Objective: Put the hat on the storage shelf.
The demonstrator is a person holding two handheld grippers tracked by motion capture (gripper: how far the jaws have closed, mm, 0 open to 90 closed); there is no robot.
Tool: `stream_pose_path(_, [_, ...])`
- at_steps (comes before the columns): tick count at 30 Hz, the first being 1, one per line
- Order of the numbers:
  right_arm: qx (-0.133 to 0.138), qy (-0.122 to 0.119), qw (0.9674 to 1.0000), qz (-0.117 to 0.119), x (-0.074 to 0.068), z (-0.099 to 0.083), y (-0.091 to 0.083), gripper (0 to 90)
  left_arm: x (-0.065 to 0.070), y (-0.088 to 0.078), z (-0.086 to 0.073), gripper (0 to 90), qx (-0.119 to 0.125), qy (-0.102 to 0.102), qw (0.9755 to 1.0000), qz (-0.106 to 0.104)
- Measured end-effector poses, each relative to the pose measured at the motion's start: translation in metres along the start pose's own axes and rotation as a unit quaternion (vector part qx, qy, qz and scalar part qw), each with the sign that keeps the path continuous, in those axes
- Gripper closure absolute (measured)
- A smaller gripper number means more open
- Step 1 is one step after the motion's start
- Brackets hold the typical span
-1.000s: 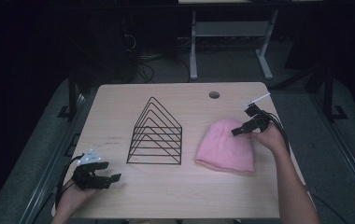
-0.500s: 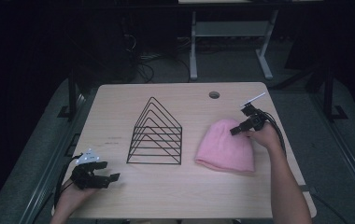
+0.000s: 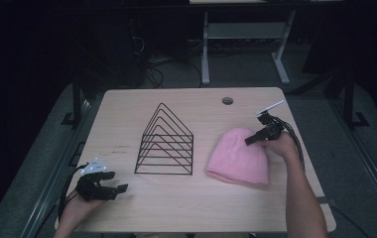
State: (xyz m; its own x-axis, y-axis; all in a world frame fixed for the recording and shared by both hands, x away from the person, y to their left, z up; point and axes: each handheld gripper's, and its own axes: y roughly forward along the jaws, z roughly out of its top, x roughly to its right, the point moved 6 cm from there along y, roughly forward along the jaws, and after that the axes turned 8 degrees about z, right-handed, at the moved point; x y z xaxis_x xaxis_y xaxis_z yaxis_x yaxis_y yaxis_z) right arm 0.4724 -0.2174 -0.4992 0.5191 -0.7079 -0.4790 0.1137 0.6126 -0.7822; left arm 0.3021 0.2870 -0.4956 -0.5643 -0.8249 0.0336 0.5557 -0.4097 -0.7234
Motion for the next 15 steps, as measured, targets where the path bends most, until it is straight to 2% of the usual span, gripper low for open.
stream_pose_path(3, [0.006, 0.004, 1.0000, 0.006, 0.000, -0.001, 0.000, 65.5, 0.000, 0.000, 0.000, 23.7, 0.000, 0.001, 1.0000, 0.001])
stream_pose_path(4, [0.011, 0.001, 0.9999, 0.007, 0.001, -0.002, -0.001, 69.4, 0.000, 0.000, 0.000, 23.7, 0.002, -0.001, 1.0000, 0.002])
stream_pose_path(7, [0.015, -0.004, 0.9999, 0.007, -0.002, -0.003, -0.003, 72.9, 0.000, -0.001, 0.000, 23.6, 0.001, 0.002, 1.0000, 0.004])
stream_pose_path(14, [0.023, -0.013, 0.9996, 0.013, -0.008, -0.004, -0.012, 75.4, 0.000, -0.002, 0.000, 23.6, 0.003, -0.001, 1.0000, 0.002])
stream_pose_path(15, [0.026, -0.013, 0.9995, 0.014, -0.010, -0.004, -0.014, 75.5, 0.000, -0.002, 0.000, 23.7, 0.001, 0.003, 1.0000, 0.003])
